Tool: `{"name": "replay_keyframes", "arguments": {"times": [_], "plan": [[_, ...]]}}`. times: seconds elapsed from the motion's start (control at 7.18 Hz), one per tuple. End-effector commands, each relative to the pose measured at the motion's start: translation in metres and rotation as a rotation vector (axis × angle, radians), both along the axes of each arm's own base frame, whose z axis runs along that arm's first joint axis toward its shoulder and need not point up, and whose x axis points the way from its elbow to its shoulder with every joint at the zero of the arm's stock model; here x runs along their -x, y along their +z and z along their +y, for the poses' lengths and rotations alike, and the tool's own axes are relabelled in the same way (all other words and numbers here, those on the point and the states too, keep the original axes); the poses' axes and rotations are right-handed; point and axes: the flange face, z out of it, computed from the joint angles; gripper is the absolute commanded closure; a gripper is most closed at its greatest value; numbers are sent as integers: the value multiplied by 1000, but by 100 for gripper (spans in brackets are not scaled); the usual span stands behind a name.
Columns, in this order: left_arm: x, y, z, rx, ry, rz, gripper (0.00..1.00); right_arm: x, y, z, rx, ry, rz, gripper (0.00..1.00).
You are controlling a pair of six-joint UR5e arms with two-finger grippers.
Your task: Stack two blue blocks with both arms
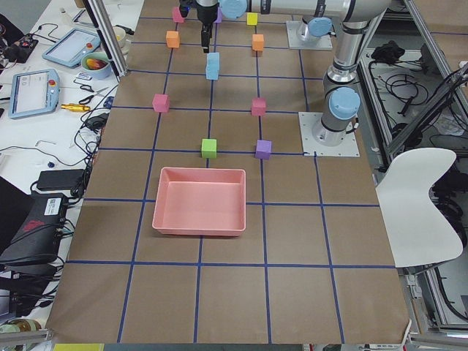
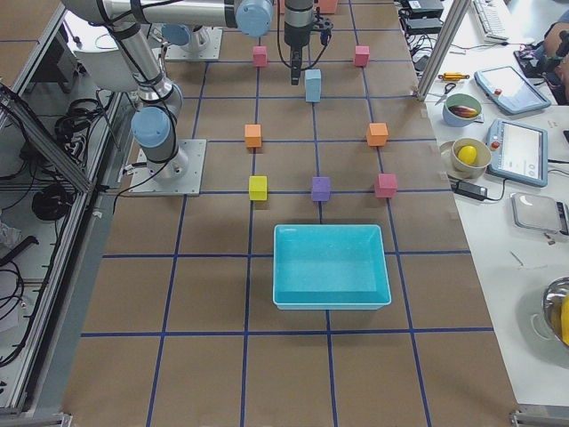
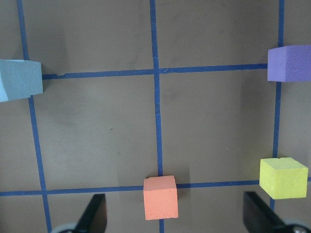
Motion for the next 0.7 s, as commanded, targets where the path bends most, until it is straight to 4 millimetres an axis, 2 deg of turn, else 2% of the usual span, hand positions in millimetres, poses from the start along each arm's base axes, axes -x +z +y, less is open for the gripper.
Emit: {"name": "replay_keyframes", "arguments": {"times": [0.0, 0.14, 0.28, 0.56], "plan": [[-25, 39, 36, 34, -15, -7, 0, -1, 0, 2, -8, 1, -7, 0], [-36, 37, 40, 33, -29, -9, 0, -2, -1, 2, -9, 3, -7, 0], [-37, 30, 47, 21, -26, -6, 0, -3, -1, 2, -9, 4, -6, 0], [-38, 23, 48, 30, -11, -5, 0, -6, -2, 3, -12, 14, 2, 0]]}}
